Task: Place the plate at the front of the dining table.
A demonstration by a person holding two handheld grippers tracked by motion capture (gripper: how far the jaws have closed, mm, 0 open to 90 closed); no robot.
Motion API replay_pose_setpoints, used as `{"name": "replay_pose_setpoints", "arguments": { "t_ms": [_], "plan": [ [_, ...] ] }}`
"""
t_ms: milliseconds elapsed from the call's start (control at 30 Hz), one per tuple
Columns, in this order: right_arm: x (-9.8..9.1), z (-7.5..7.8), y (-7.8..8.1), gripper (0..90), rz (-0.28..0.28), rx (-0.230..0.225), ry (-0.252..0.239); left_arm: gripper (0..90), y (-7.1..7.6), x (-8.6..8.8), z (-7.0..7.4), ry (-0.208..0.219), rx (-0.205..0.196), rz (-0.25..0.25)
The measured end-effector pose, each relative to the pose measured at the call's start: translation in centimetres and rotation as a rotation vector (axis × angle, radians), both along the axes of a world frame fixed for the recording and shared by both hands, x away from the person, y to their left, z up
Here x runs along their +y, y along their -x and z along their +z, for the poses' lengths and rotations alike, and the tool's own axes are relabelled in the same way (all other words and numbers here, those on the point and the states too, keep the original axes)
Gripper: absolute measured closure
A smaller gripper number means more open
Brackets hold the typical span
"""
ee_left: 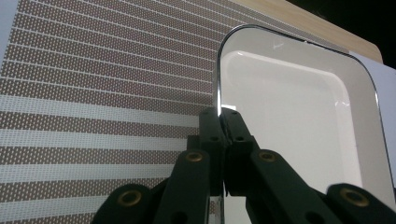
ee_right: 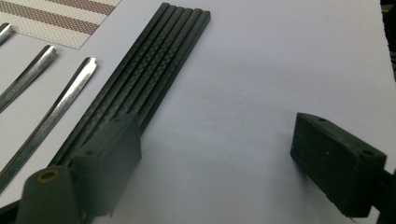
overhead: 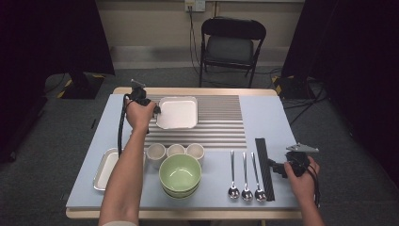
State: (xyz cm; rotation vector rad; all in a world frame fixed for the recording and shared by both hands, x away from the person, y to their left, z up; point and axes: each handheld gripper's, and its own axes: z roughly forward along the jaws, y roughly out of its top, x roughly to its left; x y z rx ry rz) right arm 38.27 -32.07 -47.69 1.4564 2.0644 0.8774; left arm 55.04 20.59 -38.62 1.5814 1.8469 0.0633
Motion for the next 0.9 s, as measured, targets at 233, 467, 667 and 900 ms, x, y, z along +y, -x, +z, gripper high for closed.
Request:
{"name": "replay_pose_setpoints", "arguments": {
  "t_ms": [233,467,667,900],
  "plan": [
    [0.0,0.0,0.0,15.0,0.0,0.0,0.0,88.9,-0.1,-0.2,-0.4,0.003,0.002,0.0],
    [0.0,0.0,0.0,15.0,-0.001,0.001,0.0,88.9,-0.3,-0.4,-1.0,-0.001,0.008,-0.007],
    [0.0,0.0,0.0,15.0,0.0,0.001,0.0,88.9,-0.5,-0.6,-1.3,0.002,0.014,0.004],
    [0.0,0.0,0.0,15.0,-0.001,0.001,-0.001,88.9,-0.8,-0.6,-1.5,-0.01,0.018,0.001]
  ]
}}
